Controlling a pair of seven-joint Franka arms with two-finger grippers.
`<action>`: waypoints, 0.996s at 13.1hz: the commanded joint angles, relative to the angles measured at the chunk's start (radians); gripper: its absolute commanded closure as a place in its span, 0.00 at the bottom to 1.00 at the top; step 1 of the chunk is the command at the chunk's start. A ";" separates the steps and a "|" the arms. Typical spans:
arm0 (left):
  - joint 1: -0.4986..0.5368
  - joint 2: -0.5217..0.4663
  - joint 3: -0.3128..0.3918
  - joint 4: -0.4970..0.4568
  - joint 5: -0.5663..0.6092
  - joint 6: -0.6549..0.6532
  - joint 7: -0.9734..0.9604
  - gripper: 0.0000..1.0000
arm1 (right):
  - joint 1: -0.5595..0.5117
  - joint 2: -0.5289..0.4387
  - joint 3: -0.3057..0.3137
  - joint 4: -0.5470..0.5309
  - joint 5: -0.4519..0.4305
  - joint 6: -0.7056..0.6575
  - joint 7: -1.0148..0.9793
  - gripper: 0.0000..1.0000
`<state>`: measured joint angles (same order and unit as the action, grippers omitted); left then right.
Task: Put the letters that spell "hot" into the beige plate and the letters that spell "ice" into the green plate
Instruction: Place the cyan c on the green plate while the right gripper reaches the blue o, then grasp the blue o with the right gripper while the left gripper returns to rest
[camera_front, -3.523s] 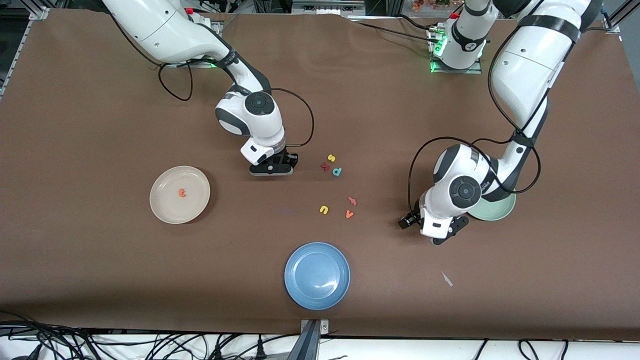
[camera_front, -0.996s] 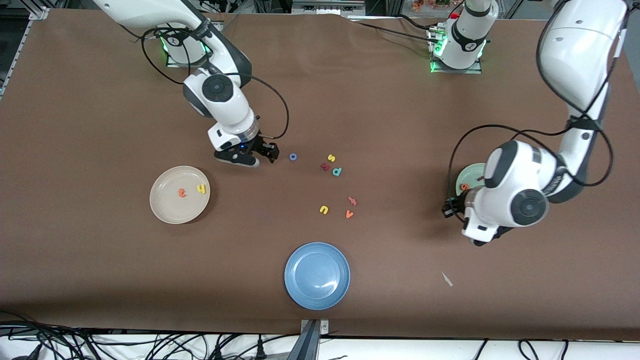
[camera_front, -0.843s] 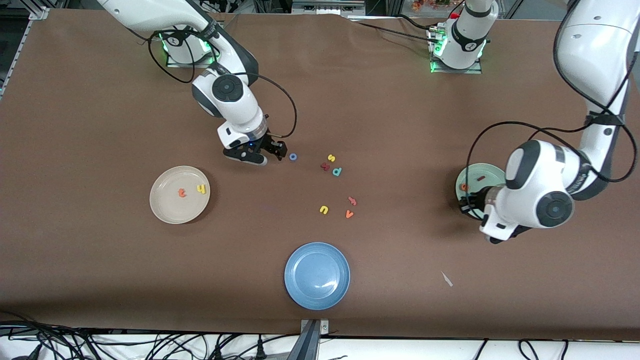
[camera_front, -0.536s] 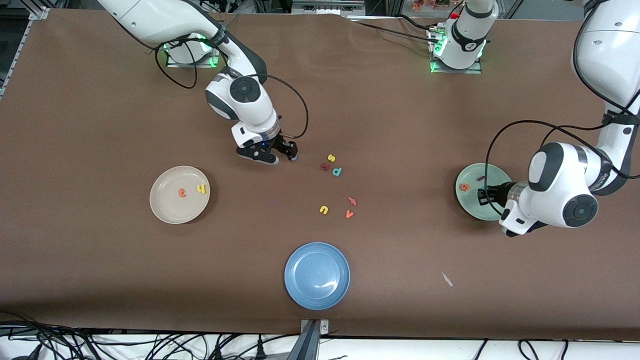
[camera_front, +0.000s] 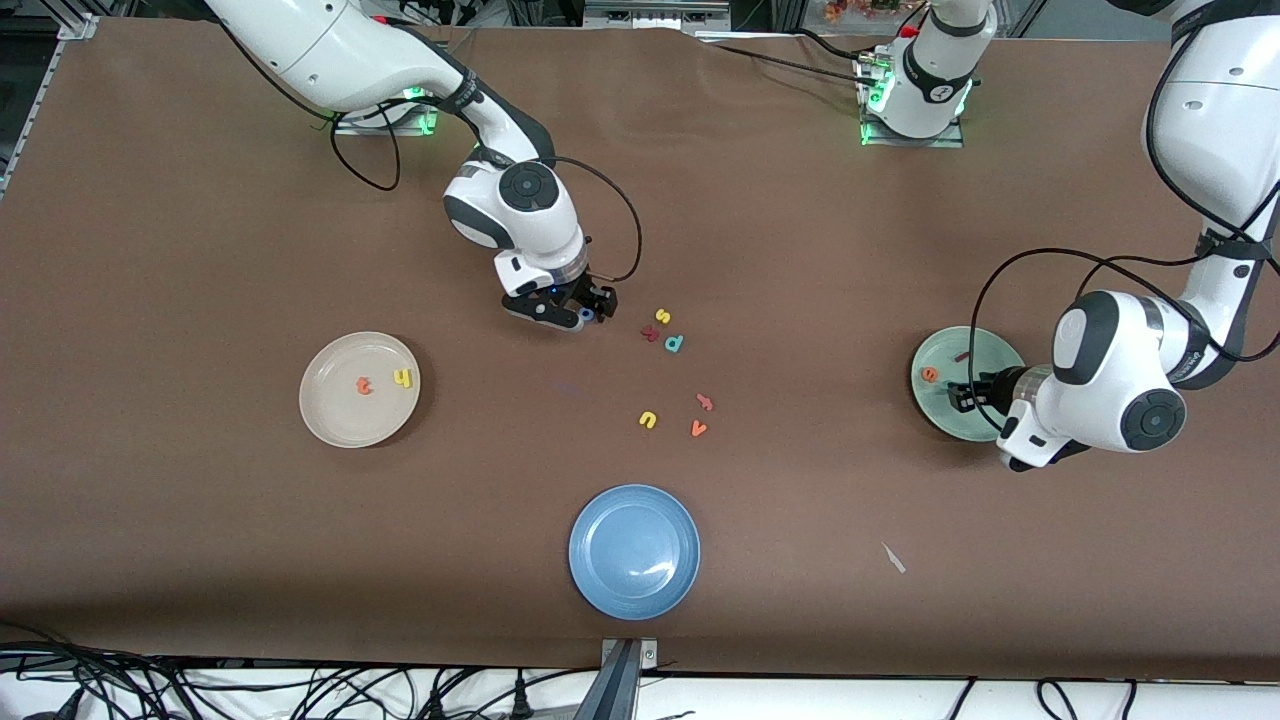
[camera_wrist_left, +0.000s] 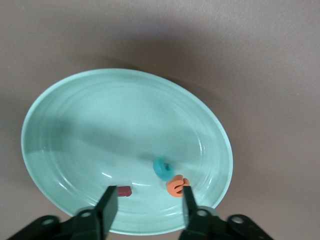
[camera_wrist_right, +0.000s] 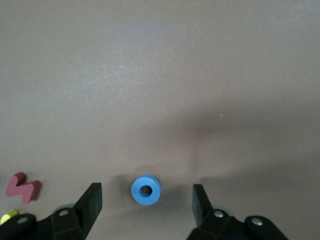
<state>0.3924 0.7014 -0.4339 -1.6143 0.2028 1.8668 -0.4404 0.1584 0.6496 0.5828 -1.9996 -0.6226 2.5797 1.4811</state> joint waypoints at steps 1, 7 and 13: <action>0.006 -0.072 -0.014 0.013 0.037 -0.027 0.020 0.00 | 0.015 0.035 -0.012 0.030 -0.063 -0.004 0.056 0.19; -0.004 -0.328 -0.023 0.076 0.021 -0.283 0.156 0.00 | 0.026 0.055 -0.012 0.035 -0.135 -0.004 0.117 0.35; -0.001 -0.412 -0.046 0.228 -0.040 -0.431 0.198 0.00 | 0.036 0.061 -0.014 0.048 -0.140 -0.004 0.131 0.51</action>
<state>0.3880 0.2699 -0.4815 -1.4290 0.1843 1.4621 -0.2686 0.1786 0.6833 0.5755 -1.9791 -0.7311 2.5777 1.5780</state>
